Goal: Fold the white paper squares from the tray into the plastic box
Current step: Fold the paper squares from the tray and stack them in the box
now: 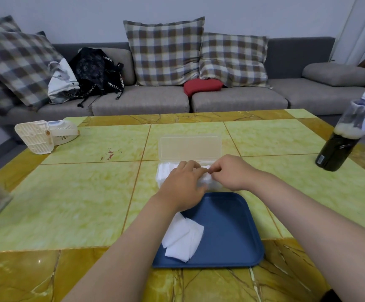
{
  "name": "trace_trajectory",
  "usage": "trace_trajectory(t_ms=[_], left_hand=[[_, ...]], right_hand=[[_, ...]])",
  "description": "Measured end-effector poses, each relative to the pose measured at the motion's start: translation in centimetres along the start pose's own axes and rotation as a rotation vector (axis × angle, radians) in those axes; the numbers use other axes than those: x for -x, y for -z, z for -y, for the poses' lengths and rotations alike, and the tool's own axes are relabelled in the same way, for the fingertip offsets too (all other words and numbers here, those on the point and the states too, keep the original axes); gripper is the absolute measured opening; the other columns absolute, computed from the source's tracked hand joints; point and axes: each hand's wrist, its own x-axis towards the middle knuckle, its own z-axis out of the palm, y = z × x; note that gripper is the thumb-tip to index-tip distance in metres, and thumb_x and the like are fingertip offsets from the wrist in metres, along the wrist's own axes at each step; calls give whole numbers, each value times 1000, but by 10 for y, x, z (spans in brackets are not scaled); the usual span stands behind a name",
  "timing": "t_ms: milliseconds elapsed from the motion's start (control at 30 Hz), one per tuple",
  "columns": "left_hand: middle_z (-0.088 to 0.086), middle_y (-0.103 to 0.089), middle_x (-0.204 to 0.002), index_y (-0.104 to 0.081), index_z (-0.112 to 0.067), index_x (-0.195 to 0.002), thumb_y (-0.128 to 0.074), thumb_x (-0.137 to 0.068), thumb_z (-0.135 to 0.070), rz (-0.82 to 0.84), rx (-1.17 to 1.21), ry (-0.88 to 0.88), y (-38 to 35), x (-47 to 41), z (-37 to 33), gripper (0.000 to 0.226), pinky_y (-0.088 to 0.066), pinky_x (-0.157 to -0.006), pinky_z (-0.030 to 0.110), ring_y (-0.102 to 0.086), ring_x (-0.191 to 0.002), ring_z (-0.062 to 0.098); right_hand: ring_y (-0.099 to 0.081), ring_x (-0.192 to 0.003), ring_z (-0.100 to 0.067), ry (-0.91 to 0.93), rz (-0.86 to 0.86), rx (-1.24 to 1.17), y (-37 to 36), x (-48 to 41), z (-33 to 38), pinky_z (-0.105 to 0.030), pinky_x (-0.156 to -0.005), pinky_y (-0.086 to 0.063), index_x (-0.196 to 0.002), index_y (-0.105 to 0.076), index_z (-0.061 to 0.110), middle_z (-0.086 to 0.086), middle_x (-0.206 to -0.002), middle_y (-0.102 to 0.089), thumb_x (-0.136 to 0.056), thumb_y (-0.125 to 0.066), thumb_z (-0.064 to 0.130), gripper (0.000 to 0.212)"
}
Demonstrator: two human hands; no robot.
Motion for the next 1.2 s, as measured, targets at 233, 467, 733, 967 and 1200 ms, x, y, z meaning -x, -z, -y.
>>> trace_trajectory(t_ms=[233,467,733,967,1200], left_hand=[[-5,-49,-137,-52,-24,-139,-53,-97,-28,-81,101,89,26,18,7,42,-37,-103,27,-39,-128,15],[-7,-62,-108,-65,-25,-109,-52,-94,-18,-29,133,273,47,52,27,21,-42,-72,21,-56,-87,9],[-1,-63,-119,-63,-21,-130,-54,-91,-15,228,232,364,49,74,30,41,-45,-80,24,-60,-101,16],[-8,-65,-112,-64,-23,-128,-60,-81,-7,270,345,315,51,69,24,50,-48,-79,20,-62,-97,10],[-14,-66,-86,-70,-28,-108,-64,-87,-17,165,408,279,47,62,19,24,-45,-60,20,-60,-74,5]], right_hand=[[-65,-100,-20,90,-234,126,7,14,16,-36,-87,-55,-104,-78,16,3,-113,-73,-91,-48,13,32],[-65,-92,-12,227,42,63,-14,36,55,-32,-83,-56,-102,-79,24,11,-100,-72,-92,-58,20,23],[-58,-99,-14,205,184,127,-44,35,64,-32,-84,-51,-129,-62,33,9,-111,-64,-93,-55,22,38],[-52,-76,-7,266,245,196,-48,31,55,-20,-60,-39,-126,-65,32,19,-76,-50,-85,-68,23,42],[-43,-58,-11,193,195,21,-32,31,43,-27,-57,-35,-66,-59,25,9,-62,-50,-92,-61,39,29]])
